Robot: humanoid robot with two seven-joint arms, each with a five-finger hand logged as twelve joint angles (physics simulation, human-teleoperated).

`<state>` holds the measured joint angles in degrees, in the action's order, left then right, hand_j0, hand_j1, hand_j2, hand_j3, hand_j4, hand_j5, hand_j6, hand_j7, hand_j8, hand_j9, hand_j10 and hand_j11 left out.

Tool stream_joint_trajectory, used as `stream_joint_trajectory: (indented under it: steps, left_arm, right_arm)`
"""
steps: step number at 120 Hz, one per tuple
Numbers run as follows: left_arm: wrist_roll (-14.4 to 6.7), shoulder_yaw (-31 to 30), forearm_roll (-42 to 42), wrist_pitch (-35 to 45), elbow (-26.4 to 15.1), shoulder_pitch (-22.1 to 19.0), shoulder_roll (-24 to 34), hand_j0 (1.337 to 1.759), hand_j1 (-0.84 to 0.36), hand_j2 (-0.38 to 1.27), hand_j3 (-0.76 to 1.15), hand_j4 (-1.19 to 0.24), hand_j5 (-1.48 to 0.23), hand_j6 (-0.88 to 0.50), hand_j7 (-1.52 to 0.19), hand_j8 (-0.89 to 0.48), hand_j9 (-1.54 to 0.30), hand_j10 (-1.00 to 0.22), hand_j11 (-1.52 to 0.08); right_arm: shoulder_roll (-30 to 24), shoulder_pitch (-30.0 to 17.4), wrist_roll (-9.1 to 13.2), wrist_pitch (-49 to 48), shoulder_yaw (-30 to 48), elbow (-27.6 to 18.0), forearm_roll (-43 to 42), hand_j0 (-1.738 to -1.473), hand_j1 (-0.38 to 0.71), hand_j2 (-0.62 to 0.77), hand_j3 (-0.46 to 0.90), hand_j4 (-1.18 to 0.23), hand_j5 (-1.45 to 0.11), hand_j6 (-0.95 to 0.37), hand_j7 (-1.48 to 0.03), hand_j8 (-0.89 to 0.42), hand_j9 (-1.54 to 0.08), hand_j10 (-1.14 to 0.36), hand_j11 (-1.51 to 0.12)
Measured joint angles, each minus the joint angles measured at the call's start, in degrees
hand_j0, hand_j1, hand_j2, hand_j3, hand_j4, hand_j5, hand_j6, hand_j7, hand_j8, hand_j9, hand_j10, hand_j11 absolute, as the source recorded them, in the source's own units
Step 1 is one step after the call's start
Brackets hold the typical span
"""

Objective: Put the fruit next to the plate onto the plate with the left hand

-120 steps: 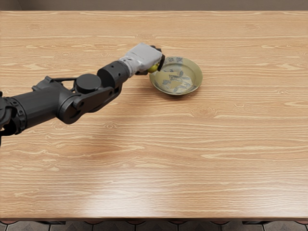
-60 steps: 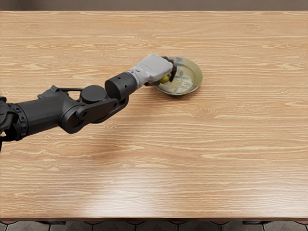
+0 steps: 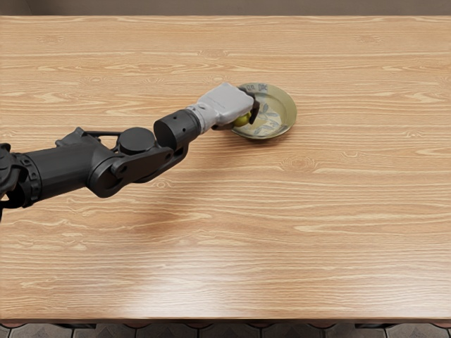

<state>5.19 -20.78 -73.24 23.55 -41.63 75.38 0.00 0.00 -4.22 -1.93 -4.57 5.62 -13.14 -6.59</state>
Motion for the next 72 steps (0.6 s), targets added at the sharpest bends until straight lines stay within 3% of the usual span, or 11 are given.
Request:
stream_joint_trajectory:
  steps: [15, 30, 48, 72]
  left_arm:
    - [-0.11, 0.82, 3.94, 3.81, 0.43, 1.42, 0.0, 1.658, -0.06, 0.15, 0.0, -0.31, -0.54, -0.21, -0.5, -0.19, -0.48, -0.46, -0.48]
    - [-0.16, 1.05, 5.35, 5.82, 0.91, 1.61, 0.0, 1.658, 0.13, 0.08, 0.0, -0.17, -0.29, -0.11, -0.27, -0.11, -0.26, -0.25, -0.26]
    - [-0.18, 1.03, 5.8, 6.48, 1.08, 1.29, 0.0, 1.658, 0.24, 0.04, 0.0, -0.08, -0.14, -0.06, -0.13, -0.05, -0.12, -0.12, -0.12]
    - [-0.17, 0.64, 5.98, 6.61, 0.66, -0.5, 0.0, 1.658, 0.31, 0.02, 0.0, -0.03, -0.05, -0.02, -0.05, -0.02, -0.05, -0.05, -0.05]
  right_arm:
    - [0.0, 0.0, 0.0, 0.0, 0.0, 0.01, 0.0, -1.658, -0.31, -0.01, 0.0, -0.03, -0.04, -0.03, -0.04, -0.03, -0.04, -0.03, -0.04]
    - [0.0, 0.0, 0.0, 0.0, 0.0, 0.0, 0.0, -1.658, -0.31, -0.01, 0.0, -0.03, -0.04, -0.03, -0.04, -0.03, -0.04, -0.03, -0.04]
    - [0.0, 0.0, 0.0, 0.0, 0.0, -0.01, 0.0, -1.658, -0.31, -0.01, 0.0, -0.03, -0.04, -0.03, -0.04, -0.03, -0.04, -0.03, -0.04]
    - [0.0, 0.0, 0.0, 0.0, 0.0, 0.01, 0.0, -1.658, -0.31, -0.01, 0.0, -0.03, -0.04, -0.03, -0.04, -0.03, -0.04, -0.03, -0.04]
